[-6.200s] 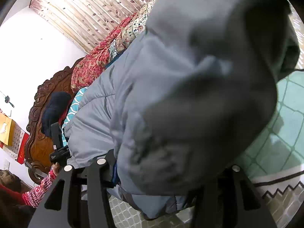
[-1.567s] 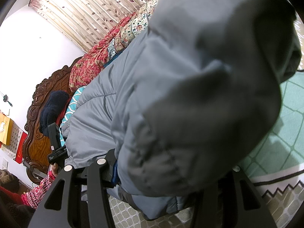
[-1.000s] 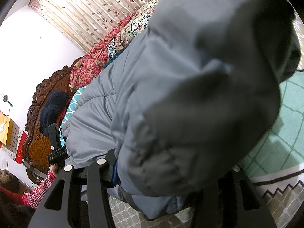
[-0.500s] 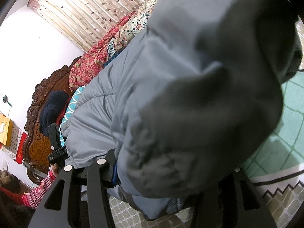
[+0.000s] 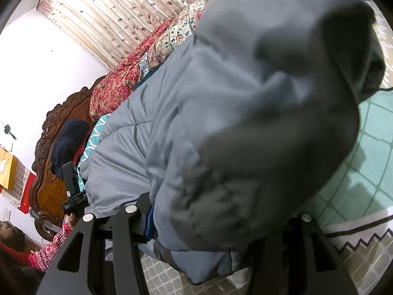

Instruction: Fold large clothes

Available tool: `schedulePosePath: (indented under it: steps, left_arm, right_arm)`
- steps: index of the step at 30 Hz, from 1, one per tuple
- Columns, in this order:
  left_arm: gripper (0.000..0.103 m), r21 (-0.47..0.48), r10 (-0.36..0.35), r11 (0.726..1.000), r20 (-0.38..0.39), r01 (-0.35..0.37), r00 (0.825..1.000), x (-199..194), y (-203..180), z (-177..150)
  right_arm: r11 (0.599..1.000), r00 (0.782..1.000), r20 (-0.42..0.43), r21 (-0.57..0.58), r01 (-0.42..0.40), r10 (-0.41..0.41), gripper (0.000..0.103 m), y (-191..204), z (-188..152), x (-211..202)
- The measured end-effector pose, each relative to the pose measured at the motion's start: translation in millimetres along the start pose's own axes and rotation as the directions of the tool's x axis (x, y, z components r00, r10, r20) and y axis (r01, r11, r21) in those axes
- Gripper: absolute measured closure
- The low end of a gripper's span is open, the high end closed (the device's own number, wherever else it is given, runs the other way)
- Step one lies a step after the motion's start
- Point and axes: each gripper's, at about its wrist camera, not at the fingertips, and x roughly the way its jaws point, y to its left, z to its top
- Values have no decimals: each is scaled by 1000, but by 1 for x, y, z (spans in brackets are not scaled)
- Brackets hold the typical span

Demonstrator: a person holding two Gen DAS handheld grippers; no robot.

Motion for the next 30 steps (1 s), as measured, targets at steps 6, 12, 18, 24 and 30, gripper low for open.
schedulePosePath:
  steps: [6,12,18,24,30]
  left_arm:
    - [7,1,-1,1000,1,1,1000,0,1,0]
    - [7,1,-1,1000,2,1,1000,-1,0,0]
    - [7,0,0,1000,2,0,1000,-1,-1,0]
    - [7,0,-1,1000,2,1,1000,-1,-1,0]
    - [7,0,-1,1000,2,1,1000,0,-1,0]
  right_arm:
    - [1000,1000,3,2,-4,4,76,-3,-1,-1]
    - [1000,1000,3,3,-4,4,76,-2,-1,-2]
    - [1000,1000,4,3,-4,4,76,-1,-2,-1]
    - [1000,1000,6,5,-5,5,76,-2,-2,-2]
    - [1000,1000,5,5,-6,6,76,-2,-2,-2]
